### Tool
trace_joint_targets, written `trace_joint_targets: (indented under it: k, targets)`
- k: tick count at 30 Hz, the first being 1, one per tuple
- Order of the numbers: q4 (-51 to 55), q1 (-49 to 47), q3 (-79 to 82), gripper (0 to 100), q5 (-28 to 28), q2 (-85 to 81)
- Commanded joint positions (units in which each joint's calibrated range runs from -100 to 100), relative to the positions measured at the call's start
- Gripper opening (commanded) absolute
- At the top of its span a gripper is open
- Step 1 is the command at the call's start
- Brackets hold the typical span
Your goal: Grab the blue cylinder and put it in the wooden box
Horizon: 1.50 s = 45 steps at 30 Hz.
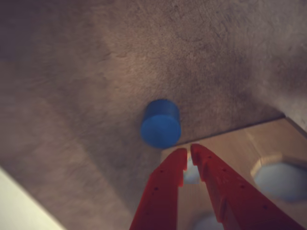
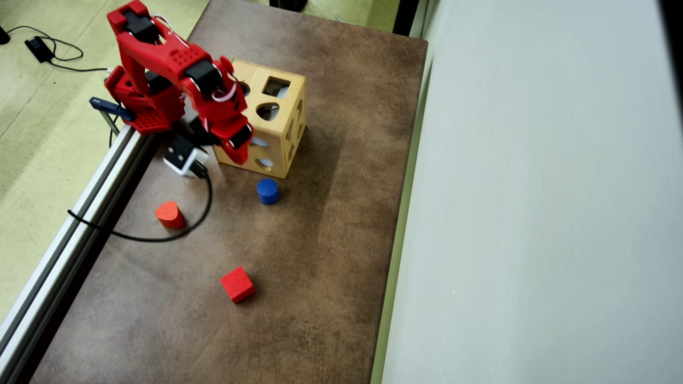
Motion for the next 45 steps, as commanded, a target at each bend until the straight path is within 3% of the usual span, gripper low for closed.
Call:
trace_joint_targets:
  k: [1,7,20,42,45]
  targets:
    - [-2.5,-1.1,-2.8,3,1.3,2.7]
    - [-3.8,-5.6,-2.8,3,4.0,4.6]
    - [-11.2,-6.7,-2.8,3,4.2,7.5]
    - [-9.9,-5.8,-1.8,3,3.7,8.1]
    - [-6.2,-5.8,-2.9,7,3.0,8.1]
